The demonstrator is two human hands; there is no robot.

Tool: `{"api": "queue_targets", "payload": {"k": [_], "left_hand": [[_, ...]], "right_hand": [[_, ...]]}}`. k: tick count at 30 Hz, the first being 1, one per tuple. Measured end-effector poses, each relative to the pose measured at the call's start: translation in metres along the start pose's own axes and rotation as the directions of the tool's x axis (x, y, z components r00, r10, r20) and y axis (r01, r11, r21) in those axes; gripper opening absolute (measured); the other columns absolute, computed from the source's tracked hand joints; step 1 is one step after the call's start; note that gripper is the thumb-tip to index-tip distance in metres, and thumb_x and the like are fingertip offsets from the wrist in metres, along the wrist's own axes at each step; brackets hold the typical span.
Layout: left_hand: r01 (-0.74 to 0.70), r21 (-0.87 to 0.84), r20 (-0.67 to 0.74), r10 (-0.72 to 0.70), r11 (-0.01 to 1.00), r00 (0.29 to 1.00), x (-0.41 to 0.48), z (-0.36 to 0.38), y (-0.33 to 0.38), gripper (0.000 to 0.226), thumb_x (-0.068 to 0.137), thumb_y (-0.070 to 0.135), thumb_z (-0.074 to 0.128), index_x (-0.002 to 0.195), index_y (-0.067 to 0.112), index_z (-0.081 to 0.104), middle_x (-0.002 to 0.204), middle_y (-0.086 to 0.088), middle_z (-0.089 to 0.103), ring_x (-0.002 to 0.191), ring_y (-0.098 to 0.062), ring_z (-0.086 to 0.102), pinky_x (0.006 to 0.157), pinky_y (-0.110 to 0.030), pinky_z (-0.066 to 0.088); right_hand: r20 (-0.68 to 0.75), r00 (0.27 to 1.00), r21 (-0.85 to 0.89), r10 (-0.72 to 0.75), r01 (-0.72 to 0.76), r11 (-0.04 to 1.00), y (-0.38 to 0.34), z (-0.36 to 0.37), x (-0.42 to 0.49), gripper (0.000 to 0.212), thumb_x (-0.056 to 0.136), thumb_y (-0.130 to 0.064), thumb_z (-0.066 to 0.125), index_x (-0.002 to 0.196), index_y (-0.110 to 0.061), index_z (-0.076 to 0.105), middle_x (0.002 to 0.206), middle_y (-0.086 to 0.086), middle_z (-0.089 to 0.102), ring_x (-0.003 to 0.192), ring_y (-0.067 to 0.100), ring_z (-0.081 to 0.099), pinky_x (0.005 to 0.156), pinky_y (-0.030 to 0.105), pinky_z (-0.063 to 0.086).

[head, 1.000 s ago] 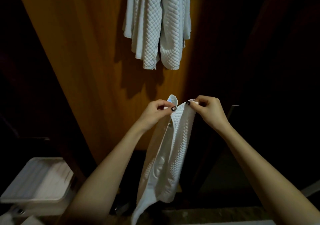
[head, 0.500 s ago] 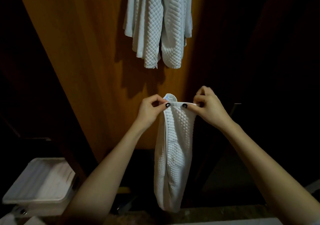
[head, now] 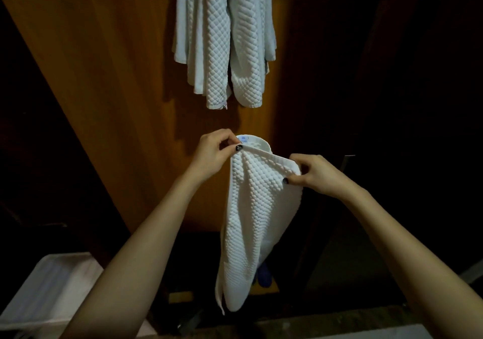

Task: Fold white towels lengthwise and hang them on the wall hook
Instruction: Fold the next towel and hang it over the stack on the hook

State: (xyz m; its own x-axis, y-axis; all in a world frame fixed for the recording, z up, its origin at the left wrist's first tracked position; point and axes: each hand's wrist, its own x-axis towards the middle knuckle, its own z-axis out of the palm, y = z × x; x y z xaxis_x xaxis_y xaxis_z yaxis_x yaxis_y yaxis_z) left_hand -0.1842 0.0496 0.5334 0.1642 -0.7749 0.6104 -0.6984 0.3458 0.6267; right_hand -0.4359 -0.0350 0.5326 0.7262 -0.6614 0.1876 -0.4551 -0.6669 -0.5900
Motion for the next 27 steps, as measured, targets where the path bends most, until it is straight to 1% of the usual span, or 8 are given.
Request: {"api": "queue_targets", "payload": {"k": [3, 6, 8, 11, 15, 17, 23, 27], "left_hand": [[-0.004, 0.038, -0.008, 0.004, 0.999, 1.0, -0.001, -0.009, -0.002, 0.004, 0.082, -0.001, 0.067, 0.082, 0.003, 0.068, 0.081, -0.006, 0.066, 0.077, -0.015, 0.06, 0.069, -0.022, 0.045], [0.027, 0.037, -0.076, -0.024, 0.999, 0.997, -0.003, -0.018, -0.006, 0.005, 0.082, -0.003, 0.066, 0.08, 0.002, 0.066, 0.079, -0.007, 0.064, 0.076, -0.015, 0.058, 0.068, -0.019, 0.043], [0.064, 0.03, -0.116, -0.06, 0.998, 0.991, -0.006, -0.026, -0.01, 0.008, 0.082, -0.004, 0.065, 0.079, 0.004, 0.065, 0.079, -0.004, 0.063, 0.075, -0.01, 0.056, 0.067, -0.015, 0.041], [0.091, 0.021, -0.125, -0.088, 0.996, 0.988, -0.009, -0.039, -0.015, 0.011, 0.084, -0.001, 0.064, 0.079, 0.009, 0.064, 0.077, 0.005, 0.062, 0.073, 0.001, 0.054, 0.066, -0.01, 0.041], [0.071, 0.055, -0.112, -0.065, 0.996, 0.992, -0.009, -0.049, -0.017, 0.011, 0.084, 0.0, 0.064, 0.08, 0.01, 0.064, 0.077, 0.004, 0.062, 0.072, -0.003, 0.055, 0.066, -0.015, 0.042], [0.085, 0.062, -0.129, -0.077, 0.994, 0.989, -0.01, -0.056, -0.02, 0.009, 0.085, 0.002, 0.064, 0.081, 0.009, 0.064, 0.077, 0.006, 0.062, 0.071, 0.0, 0.054, 0.065, -0.015, 0.042], [0.069, 0.153, -0.138, -0.048, 0.986, 0.989, -0.013, -0.078, -0.031, 0.007, 0.086, 0.003, 0.063, 0.081, 0.008, 0.062, 0.079, -0.001, 0.063, 0.07, 0.0, 0.052, 0.064, -0.022, 0.041], [-0.018, 0.292, -0.078, 0.042, 0.956, 0.996, -0.013, -0.087, -0.028, 0.008, 0.086, -0.001, 0.059, 0.082, 0.006, 0.059, 0.075, 0.007, 0.054, 0.067, 0.001, 0.048, 0.06, -0.017, 0.035]], "right_hand": [[0.088, 0.996, -0.031, -0.006, 0.008, 0.999, -0.003, 0.0, 0.0, 0.009, 0.083, -0.029, 0.073, 0.079, -0.023, 0.067, 0.078, -0.003, 0.069, 0.073, 0.011, 0.064, 0.067, 0.032, 0.051], [0.082, 0.996, -0.148, -0.04, 0.052, 0.988, -0.002, -0.004, 0.003, 0.026, 0.084, -0.043, 0.07, 0.071, -0.022, 0.061, 0.069, -0.002, 0.063, 0.062, 0.013, 0.058, 0.056, 0.031, 0.044], [0.038, 0.998, -0.192, -0.047, 0.053, 0.98, 0.001, -0.008, 0.006, 0.032, 0.086, -0.04, 0.069, 0.067, -0.017, 0.056, 0.067, -0.001, 0.057, 0.059, 0.011, 0.05, 0.054, 0.033, 0.039], [0.042, 0.999, -0.078, -0.023, 0.026, 0.997, 0.003, -0.002, 0.007, 0.031, 0.086, -0.023, 0.069, 0.065, -0.019, 0.048, 0.063, -0.007, 0.048, 0.055, 0.002, 0.043, 0.056, 0.028, 0.036], [0.075, 0.997, -0.059, -0.021, 0.026, 0.998, -0.002, 0.012, 0.01, 0.015, 0.084, -0.02, 0.071, 0.079, -0.026, 0.058, 0.072, -0.009, 0.058, 0.065, 0.003, 0.052, 0.06, 0.023, 0.041], [0.033, 0.999, -0.067, 0.002, 0.0, 0.998, -0.003, 0.011, 0.014, 0.011, 0.082, -0.025, 0.075, 0.083, -0.022, 0.065, 0.075, -0.008, 0.062, 0.069, 0.006, 0.056, 0.06, 0.023, 0.043], [-0.203, 0.976, -0.105, -0.081, 0.061, 0.993, -0.004, -0.006, 0.019, 0.02, 0.09, -0.024, 0.068, 0.075, -0.014, 0.058, 0.071, -0.003, 0.06, 0.065, 0.009, 0.056, 0.054, 0.02, 0.039], [-0.232, 0.965, -0.279, -0.125, 0.058, 0.959, -0.017, -0.01, 0.032, 0.016, 0.095, -0.021, 0.058, 0.083, -0.013, 0.052, 0.07, -0.001, 0.055, 0.061, 0.016, 0.054, 0.05, 0.029, 0.037]]}}
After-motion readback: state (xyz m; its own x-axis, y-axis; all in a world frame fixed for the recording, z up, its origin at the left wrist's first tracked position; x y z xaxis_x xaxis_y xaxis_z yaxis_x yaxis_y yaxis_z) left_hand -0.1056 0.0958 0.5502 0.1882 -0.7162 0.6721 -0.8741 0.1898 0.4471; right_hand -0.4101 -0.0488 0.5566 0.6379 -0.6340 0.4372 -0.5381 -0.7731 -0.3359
